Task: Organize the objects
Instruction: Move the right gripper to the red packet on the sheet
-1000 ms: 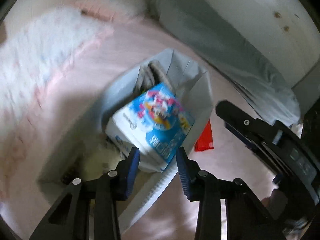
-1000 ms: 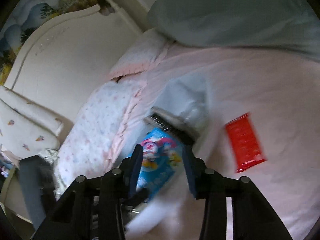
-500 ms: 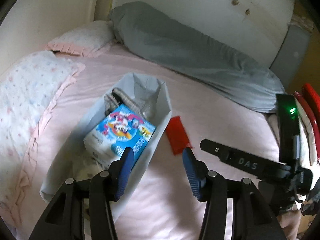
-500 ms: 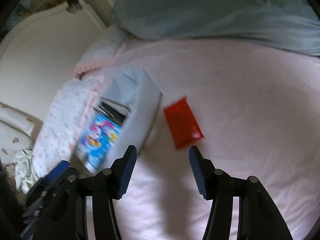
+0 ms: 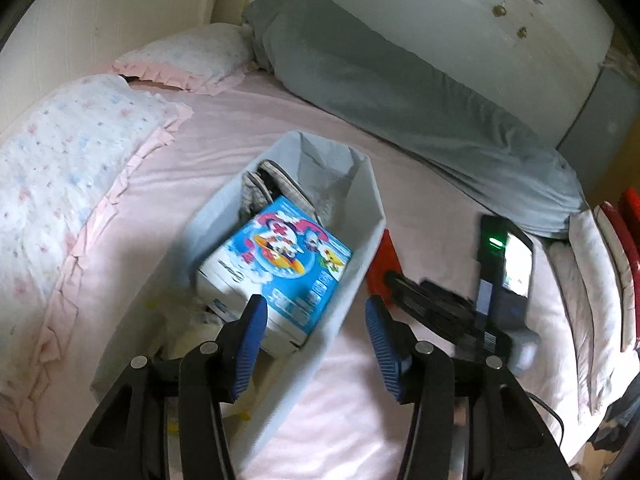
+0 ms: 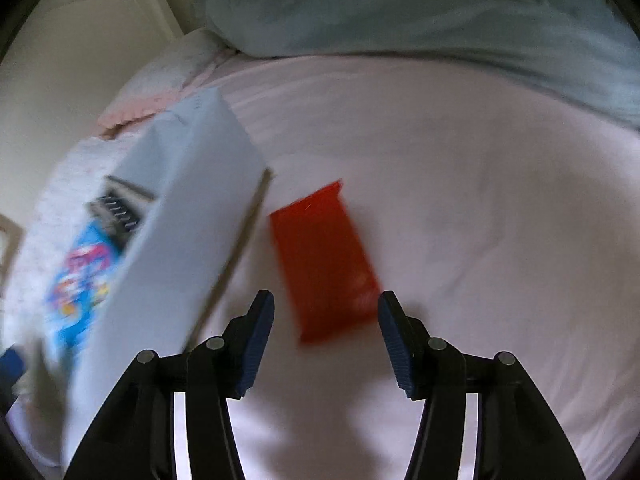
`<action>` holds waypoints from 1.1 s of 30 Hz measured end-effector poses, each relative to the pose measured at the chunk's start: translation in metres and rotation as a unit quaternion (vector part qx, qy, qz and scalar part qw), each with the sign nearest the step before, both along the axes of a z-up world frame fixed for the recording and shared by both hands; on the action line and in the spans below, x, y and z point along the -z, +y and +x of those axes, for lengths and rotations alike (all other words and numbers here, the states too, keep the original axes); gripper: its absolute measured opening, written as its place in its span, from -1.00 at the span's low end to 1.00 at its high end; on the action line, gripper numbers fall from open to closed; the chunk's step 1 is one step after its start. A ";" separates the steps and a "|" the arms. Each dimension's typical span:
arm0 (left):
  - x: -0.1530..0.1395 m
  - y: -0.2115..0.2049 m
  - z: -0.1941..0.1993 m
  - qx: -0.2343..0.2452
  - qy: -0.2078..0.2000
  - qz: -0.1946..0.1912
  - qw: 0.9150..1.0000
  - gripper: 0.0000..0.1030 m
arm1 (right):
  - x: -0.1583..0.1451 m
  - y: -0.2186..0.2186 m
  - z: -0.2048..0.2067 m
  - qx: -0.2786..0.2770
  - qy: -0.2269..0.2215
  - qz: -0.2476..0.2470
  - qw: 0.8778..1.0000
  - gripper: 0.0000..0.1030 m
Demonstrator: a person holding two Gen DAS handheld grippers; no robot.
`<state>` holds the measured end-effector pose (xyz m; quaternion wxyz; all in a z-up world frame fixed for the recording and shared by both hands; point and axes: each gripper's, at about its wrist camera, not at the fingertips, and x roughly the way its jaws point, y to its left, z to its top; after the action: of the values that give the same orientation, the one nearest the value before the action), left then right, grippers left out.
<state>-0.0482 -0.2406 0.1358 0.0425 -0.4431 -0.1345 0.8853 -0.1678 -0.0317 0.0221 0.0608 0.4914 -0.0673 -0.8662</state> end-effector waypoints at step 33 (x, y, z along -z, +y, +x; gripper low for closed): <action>-0.003 0.003 0.003 -0.011 -0.008 -0.008 1.000 -0.04 | -0.040 0.003 0.056 -0.029 0.037 -0.092 0.995 -0.05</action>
<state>-0.0456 -0.2374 0.1391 0.0281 -0.4486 -0.1330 0.8833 -0.1116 -0.0284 0.0622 0.1328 0.4527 -0.1301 -0.8721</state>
